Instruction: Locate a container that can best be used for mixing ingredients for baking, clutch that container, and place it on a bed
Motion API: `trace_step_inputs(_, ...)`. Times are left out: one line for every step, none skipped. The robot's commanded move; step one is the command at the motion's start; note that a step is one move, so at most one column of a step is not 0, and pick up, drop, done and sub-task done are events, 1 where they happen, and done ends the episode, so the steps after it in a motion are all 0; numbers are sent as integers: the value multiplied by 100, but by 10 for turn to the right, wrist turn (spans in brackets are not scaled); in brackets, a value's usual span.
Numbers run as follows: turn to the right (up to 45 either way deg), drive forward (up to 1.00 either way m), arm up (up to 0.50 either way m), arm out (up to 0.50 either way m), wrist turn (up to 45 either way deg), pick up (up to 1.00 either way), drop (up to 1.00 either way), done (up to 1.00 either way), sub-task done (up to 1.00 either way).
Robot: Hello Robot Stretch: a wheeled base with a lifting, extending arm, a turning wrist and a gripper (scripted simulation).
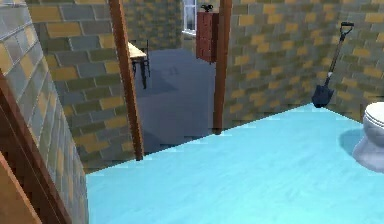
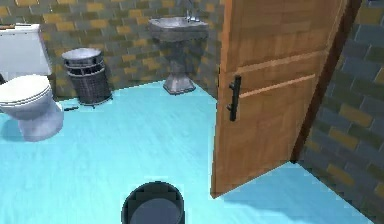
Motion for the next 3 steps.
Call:
trace_step_inputs(0,50,0,0,0,0,0,0,0)
trace_step_inputs(0,100,0,0,0,0,0,0,0)
trace_step_inputs(120,0,0,0,0,0,0,0,0)
